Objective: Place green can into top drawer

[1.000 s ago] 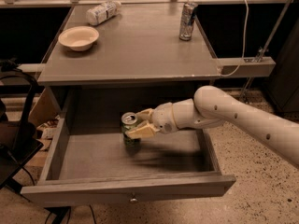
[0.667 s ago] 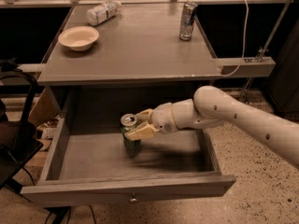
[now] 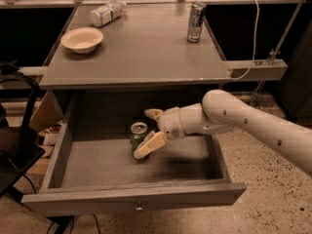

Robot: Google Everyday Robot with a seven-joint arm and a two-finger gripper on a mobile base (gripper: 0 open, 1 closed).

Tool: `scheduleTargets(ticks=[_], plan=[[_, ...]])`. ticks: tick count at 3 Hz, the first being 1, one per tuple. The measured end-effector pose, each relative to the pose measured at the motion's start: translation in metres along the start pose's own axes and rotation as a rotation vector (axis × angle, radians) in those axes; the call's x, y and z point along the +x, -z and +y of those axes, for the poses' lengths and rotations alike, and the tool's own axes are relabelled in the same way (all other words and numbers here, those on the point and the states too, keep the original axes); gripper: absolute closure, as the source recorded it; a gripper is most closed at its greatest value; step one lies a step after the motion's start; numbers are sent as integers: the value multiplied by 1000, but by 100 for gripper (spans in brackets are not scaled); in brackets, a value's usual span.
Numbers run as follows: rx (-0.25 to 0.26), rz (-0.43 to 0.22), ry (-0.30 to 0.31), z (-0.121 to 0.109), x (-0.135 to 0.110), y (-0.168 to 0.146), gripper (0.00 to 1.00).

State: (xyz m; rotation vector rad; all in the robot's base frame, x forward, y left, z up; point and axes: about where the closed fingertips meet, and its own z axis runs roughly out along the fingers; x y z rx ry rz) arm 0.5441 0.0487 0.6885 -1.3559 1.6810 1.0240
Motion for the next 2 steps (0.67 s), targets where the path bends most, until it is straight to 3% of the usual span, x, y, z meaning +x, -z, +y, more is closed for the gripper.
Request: scheduleTargets(ticks=[2], plan=[[-12,18,27,3,-8,2,0]])
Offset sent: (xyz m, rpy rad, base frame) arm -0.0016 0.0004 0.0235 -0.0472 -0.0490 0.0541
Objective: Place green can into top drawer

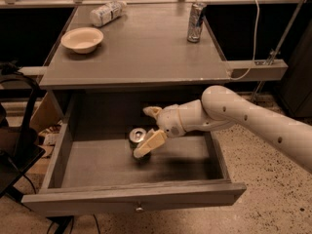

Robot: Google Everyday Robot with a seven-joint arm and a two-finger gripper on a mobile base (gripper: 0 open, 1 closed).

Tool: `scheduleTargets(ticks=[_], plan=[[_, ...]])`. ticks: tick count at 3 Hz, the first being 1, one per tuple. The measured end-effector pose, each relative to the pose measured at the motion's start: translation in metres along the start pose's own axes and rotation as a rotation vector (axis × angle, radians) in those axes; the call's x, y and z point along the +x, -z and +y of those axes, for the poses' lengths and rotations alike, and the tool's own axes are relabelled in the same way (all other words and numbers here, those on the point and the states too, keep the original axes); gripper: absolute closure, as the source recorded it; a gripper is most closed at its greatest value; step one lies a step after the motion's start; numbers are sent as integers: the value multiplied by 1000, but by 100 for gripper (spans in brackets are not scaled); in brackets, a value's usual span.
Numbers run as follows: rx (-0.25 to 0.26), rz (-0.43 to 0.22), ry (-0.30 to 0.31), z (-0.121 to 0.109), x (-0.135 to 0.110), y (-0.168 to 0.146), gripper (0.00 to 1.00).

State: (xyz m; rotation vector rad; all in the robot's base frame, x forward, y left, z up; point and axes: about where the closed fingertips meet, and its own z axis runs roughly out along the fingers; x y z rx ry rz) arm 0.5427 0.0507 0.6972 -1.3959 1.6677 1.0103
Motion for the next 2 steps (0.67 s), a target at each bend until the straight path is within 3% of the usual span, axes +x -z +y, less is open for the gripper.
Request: scheduleTargets(ticks=[1,2], plan=[[-12,27,76,20,-28,20,0],[-29,121,163,51,-68,46,0]])
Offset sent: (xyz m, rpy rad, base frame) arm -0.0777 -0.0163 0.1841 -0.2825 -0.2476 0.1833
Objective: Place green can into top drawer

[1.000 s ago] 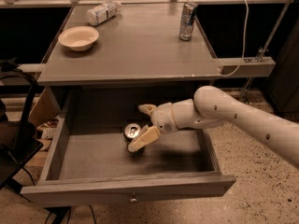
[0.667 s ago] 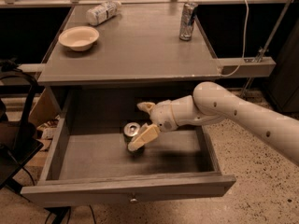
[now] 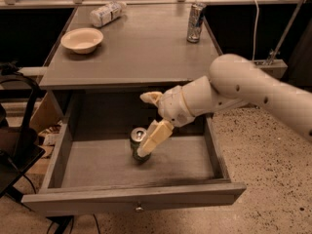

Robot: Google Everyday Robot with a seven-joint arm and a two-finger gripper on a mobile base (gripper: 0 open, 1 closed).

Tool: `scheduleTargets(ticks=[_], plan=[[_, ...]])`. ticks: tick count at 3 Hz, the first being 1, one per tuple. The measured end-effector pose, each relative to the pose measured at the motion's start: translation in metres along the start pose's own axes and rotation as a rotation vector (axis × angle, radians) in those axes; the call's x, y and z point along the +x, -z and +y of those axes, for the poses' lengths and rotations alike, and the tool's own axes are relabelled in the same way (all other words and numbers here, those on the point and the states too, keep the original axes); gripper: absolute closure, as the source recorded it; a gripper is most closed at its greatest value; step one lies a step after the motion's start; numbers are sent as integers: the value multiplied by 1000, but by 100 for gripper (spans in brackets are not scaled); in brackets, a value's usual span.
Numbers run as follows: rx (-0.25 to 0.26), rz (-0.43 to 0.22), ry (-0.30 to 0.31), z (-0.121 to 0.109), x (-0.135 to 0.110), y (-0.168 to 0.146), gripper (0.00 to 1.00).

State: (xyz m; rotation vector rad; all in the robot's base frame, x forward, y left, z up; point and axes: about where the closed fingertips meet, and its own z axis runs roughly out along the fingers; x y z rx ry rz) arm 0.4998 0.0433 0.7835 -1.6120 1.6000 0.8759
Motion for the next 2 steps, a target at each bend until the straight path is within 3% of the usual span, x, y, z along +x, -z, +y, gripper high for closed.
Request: scheduleTargets(ticks=[1,2], plan=[[-20,161,95,17,-51,39,0],[18,266,148,35,-81,91,0]])
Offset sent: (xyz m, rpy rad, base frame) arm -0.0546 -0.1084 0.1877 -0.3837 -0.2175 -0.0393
